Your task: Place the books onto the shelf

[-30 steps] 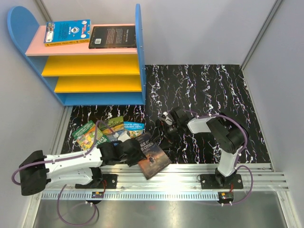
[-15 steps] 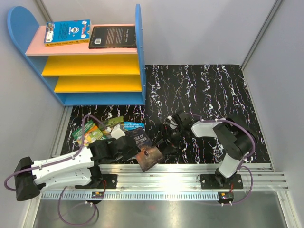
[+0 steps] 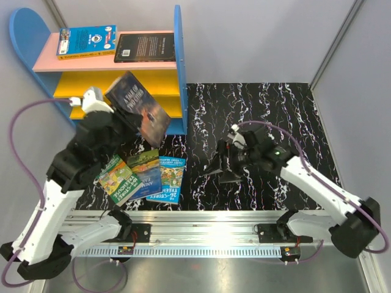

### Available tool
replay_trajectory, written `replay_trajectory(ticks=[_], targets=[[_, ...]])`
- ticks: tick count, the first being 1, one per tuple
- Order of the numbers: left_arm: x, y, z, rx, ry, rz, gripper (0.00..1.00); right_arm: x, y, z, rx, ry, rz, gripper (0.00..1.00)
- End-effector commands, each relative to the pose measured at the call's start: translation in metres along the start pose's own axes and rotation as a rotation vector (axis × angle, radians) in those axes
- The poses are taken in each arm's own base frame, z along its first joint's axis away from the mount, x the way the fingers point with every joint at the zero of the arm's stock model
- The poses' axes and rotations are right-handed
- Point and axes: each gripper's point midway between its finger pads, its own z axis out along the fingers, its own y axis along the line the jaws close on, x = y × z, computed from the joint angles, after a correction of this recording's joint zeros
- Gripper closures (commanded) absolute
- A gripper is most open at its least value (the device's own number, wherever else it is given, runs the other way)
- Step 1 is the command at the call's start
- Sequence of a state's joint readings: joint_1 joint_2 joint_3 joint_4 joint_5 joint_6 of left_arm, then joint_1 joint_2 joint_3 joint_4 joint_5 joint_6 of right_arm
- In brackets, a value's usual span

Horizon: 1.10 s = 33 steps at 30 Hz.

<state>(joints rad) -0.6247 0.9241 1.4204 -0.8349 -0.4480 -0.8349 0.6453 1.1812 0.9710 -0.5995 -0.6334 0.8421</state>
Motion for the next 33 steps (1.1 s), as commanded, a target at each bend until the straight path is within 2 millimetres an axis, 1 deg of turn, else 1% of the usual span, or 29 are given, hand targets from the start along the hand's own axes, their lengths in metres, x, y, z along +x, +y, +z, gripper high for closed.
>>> replay_trajectory(ticks=[1,2,3,4,5,6,7,8,9,11,12,13,14,15,16,17,18,19,20,21,22,23,26,27,29,30,31,32,33], targets=[[-0.094,-0.063,-0.023,0.230,-0.262,0.085,1.00,0.024,-0.024,-0.016,0.131,0.039,0.038,0.00],[-0.111,-0.064,-0.026,0.231,-0.311,0.092,1.00,0.027,-0.028,-0.017,0.143,0.043,0.046,0.00],[-0.130,-0.080,-0.036,0.292,-0.358,0.080,1.00,0.030,-0.031,-0.019,0.150,0.041,0.049,0.00],[-0.141,-0.085,-0.039,0.308,-0.389,0.073,1.00,0.033,-0.036,-0.019,0.162,0.044,0.058,0.00],[-0.154,-0.084,-0.041,0.303,-0.429,0.068,1.00,0.034,-0.037,-0.021,0.168,0.041,0.051,0.00],[-0.170,-0.095,-0.047,0.346,-0.474,0.056,1.00,0.033,-0.037,-0.024,0.181,0.031,0.042,0.00],[-0.179,-0.097,-0.048,0.352,-0.507,0.054,1.00,0.033,-0.038,-0.026,0.189,0.030,0.021,0.00],[-0.198,-0.099,-0.051,0.360,-0.574,0.040,1.00,0.034,-0.039,-0.029,0.206,0.035,0.017,0.00],[-0.204,-0.101,-0.043,0.361,-0.591,0.038,1.00,0.031,-0.037,-0.030,0.209,0.030,0.002,0.00],[-0.223,-0.092,-0.033,0.342,-0.654,-0.019,1.00,0.030,-0.036,-0.031,0.218,0.031,-0.017,0.00],[-0.243,-0.096,-0.040,0.378,-0.754,-0.071,1.00,0.029,-0.036,-0.031,0.226,0.034,-0.021,0.00],[-0.236,-0.081,-0.013,0.347,-0.755,-0.101,1.00,0.028,-0.037,-0.032,0.228,0.035,-0.035,0.00],[-0.260,-0.085,-0.027,0.420,-0.881,-0.182,1.00,0.029,-0.038,-0.032,0.239,0.039,-0.036,0.00],[-0.265,-0.077,-0.016,0.413,-0.899,-0.224,1.00,0.026,-0.039,-0.032,0.250,0.036,-0.043,0.00],[-0.276,-0.063,0.011,0.400,-0.895,-0.290,1.00,0.025,-0.039,-0.032,0.256,0.037,-0.056,0.00],[-0.285,-0.063,0.018,0.429,-0.903,-0.317,1.00,0.025,-0.040,-0.033,0.267,0.043,-0.059,0.00],[-0.288,-0.063,0.029,0.465,-0.890,-0.333,1.00,0.020,-0.039,-0.034,0.279,0.034,-0.071,0.00],[-0.293,-0.062,0.037,0.510,-0.893,-0.392,1.00,0.019,-0.040,-0.035,0.290,0.036,-0.088,0.00],[-0.302,-0.052,0.058,0.521,-0.907,-0.418,1.00,0.019,-0.041,-0.036,0.302,0.038,-0.093,0.00],[-0.306,-0.048,0.068,0.534,-0.899,-0.437,1.00,0.015,-0.041,-0.036,0.315,0.032,-0.103,0.00],[-0.314,-0.043,0.072,0.549,-0.916,-0.464,1.00,0.013,-0.042,-0.037,0.320,0.029,-0.116,0.00],[-0.319,-0.037,0.089,0.542,-0.922,-0.475,1.00,0.013,-0.042,-0.037,0.325,0.031,-0.117,0.00],[-0.336,-0.023,0.110,0.525,-0.922,-0.509,1.00,0.007,-0.043,-0.037,0.351,0.025,-0.138,0.00],[-0.345,-0.028,0.119,0.547,-0.913,-0.498,1.00,0.004,-0.044,-0.036,0.358,0.024,-0.149,0.00],[-0.355,-0.022,0.126,0.528,-0.911,-0.497,1.00,0.002,-0.044,-0.035,0.367,0.027,-0.151,0.00],[-0.362,-0.023,0.130,0.533,-0.911,-0.491,1.00,0.000,-0.046,-0.033,0.371,0.031,-0.148,0.00],[-0.369,-0.022,0.127,0.537,-0.917,-0.488,1.00,-0.001,-0.046,-0.032,0.372,0.032,-0.153,0.00],[-0.371,-0.015,0.136,0.508,-0.889,-0.499,1.00,-0.003,-0.047,-0.030,0.374,0.032,-0.154,0.00],[-0.377,-0.024,0.128,0.546,-0.869,-0.483,1.00,-0.004,-0.046,-0.029,0.374,0.032,-0.156,0.00]])
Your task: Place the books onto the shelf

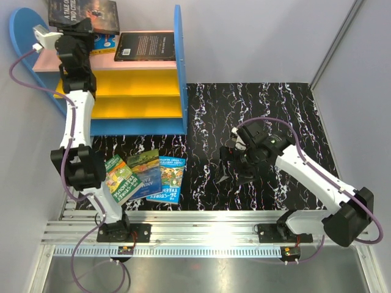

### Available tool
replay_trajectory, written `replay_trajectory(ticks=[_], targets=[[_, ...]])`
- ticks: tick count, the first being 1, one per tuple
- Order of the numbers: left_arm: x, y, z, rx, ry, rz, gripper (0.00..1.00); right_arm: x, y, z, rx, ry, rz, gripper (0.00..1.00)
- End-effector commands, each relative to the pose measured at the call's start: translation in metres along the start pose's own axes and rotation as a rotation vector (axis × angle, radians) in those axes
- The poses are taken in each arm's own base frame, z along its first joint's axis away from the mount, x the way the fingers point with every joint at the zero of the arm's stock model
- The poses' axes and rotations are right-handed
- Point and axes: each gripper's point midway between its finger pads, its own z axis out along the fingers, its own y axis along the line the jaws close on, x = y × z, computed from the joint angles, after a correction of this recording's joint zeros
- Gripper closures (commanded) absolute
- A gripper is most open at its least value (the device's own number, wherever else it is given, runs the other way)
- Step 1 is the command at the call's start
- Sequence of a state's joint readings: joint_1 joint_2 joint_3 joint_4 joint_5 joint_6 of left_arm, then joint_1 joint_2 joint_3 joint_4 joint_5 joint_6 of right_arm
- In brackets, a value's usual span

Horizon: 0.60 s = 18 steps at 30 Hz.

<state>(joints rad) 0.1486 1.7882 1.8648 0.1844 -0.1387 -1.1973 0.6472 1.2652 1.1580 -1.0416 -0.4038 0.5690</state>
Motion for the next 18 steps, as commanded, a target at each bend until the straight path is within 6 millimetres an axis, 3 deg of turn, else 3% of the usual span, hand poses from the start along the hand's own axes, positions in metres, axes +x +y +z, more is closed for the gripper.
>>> replay_trajectory(ticks=[1,5,6,7,8,10,15,18], targets=[[-0.073,-0.131,-0.022,0.360,-0.078,-0.085,1.00,-0.011,0.003,-0.003,0.010,-0.030,-0.046,0.00],[-0.091,-0.112,-0.023,0.309,-0.023,-0.129,1.00,-0.016,0.004,0.002,0.012,-0.027,-0.049,0.00],[-0.091,-0.109,-0.026,0.304,0.004,-0.138,1.00,-0.015,0.003,0.004,0.011,-0.020,-0.042,0.00],[-0.095,-0.092,-0.025,0.265,0.007,-0.154,1.00,-0.016,0.004,0.005,0.007,-0.021,-0.042,0.00],[-0.098,-0.095,-0.032,0.268,0.017,-0.155,1.00,-0.017,0.005,0.006,0.002,-0.017,-0.041,0.00],[-0.098,-0.080,-0.034,0.226,0.037,-0.160,1.00,-0.019,0.007,0.007,-0.006,-0.019,-0.037,0.00],[-0.064,-0.054,-0.018,0.192,0.223,-0.220,1.00,-0.021,0.011,0.014,-0.033,-0.002,-0.025,0.00],[-0.055,-0.057,-0.014,0.211,0.273,-0.274,1.00,-0.021,0.012,0.016,-0.040,0.000,-0.015,0.00]])
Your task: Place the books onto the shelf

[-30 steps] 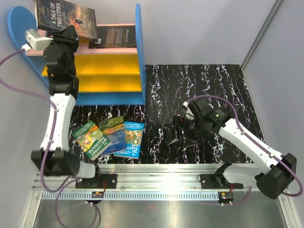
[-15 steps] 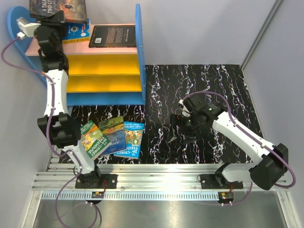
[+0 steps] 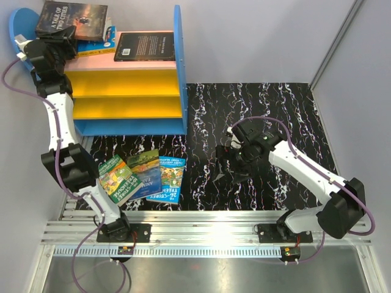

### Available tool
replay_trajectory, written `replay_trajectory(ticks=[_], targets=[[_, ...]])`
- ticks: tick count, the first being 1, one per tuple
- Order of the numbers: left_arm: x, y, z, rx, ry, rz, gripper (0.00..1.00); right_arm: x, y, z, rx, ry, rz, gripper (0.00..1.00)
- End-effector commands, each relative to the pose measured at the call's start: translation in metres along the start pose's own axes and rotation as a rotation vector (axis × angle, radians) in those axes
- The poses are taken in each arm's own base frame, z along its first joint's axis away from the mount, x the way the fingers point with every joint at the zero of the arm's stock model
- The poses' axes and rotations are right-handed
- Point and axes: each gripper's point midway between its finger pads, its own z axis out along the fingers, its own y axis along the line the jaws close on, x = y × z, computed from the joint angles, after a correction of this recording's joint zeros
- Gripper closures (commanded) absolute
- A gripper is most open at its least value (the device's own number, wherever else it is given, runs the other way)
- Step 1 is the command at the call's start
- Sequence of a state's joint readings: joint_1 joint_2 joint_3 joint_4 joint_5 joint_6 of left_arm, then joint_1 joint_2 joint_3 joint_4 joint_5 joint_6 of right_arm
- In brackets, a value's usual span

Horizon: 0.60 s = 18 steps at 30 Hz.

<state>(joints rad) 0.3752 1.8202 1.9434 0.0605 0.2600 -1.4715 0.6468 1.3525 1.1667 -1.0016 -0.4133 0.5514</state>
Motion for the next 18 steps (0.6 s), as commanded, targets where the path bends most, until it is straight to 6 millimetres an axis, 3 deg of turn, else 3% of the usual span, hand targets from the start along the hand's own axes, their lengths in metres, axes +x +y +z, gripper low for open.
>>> replay_trajectory(ticks=[1,7,16,17,18], targets=[[0.019,-0.077,-0.013,0.241,0.104,-0.016,1.00,-0.011,0.014,-0.004,-0.054,-0.037,-0.014,0.00],[0.015,-0.093,-0.018,0.217,0.033,0.019,1.00,-0.011,0.016,-0.006,-0.063,-0.055,0.008,0.00],[0.015,-0.088,-0.039,0.107,-0.021,0.018,0.98,-0.010,0.013,-0.004,-0.066,-0.078,0.044,0.00],[0.011,-0.091,-0.045,0.100,-0.058,0.031,0.94,-0.010,0.013,-0.005,-0.068,-0.084,0.043,0.00],[0.009,-0.091,-0.048,0.094,-0.072,0.044,0.76,-0.009,0.013,-0.006,-0.068,-0.087,0.045,0.00]])
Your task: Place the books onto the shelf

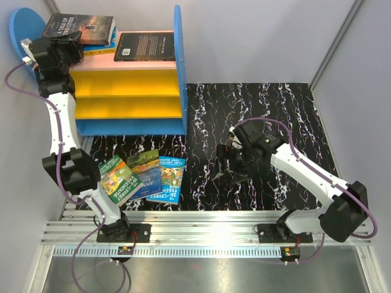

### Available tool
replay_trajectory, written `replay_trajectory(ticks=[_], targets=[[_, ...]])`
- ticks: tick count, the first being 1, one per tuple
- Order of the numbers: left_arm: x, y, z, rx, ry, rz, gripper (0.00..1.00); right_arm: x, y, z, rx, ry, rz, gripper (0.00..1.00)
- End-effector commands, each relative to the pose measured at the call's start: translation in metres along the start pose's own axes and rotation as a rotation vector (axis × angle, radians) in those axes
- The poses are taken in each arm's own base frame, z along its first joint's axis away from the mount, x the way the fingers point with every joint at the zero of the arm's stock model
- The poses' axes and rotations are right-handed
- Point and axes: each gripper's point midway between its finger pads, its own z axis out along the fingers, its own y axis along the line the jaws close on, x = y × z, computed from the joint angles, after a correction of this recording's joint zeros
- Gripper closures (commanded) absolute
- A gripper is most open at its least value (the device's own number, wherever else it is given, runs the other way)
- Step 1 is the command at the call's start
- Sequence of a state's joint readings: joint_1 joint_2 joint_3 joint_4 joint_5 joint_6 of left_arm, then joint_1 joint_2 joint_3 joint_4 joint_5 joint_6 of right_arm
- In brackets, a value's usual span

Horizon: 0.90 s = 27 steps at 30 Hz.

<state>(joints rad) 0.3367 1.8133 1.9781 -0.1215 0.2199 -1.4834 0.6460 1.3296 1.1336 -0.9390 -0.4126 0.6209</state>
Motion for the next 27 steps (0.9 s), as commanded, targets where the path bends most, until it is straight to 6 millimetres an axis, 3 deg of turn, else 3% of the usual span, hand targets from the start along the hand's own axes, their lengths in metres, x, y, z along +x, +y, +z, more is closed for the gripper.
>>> replay_trajectory(ticks=[1,2,3,6,11,19,24,27], targets=[[-0.001,-0.106,-0.063,0.239,-0.087,0.099,0.71,-0.004,0.008,-0.008,-0.040,-0.048,0.001,0.00],[0.000,-0.105,-0.063,0.240,-0.081,0.094,0.66,-0.005,0.009,-0.009,-0.042,-0.054,-0.002,0.00],[0.003,-0.101,-0.062,0.235,-0.069,0.085,0.55,-0.005,0.009,-0.009,-0.043,-0.055,0.002,0.00],[0.009,-0.104,-0.063,0.238,-0.047,0.067,0.53,-0.004,0.009,-0.008,-0.047,-0.050,0.003,0.00],[0.016,-0.113,-0.067,0.256,-0.057,0.094,0.31,-0.003,0.010,-0.011,-0.052,-0.056,-0.004,0.00],[0.008,-0.113,-0.080,0.263,-0.055,0.046,0.25,-0.002,0.005,-0.015,-0.032,-0.072,-0.013,0.00],[0.004,-0.116,-0.099,0.295,-0.004,-0.013,0.24,-0.001,0.004,-0.016,-0.026,-0.074,-0.025,0.00],[0.014,-0.112,-0.107,0.288,0.092,-0.120,0.24,0.000,0.002,-0.015,-0.022,-0.072,-0.029,0.00]])
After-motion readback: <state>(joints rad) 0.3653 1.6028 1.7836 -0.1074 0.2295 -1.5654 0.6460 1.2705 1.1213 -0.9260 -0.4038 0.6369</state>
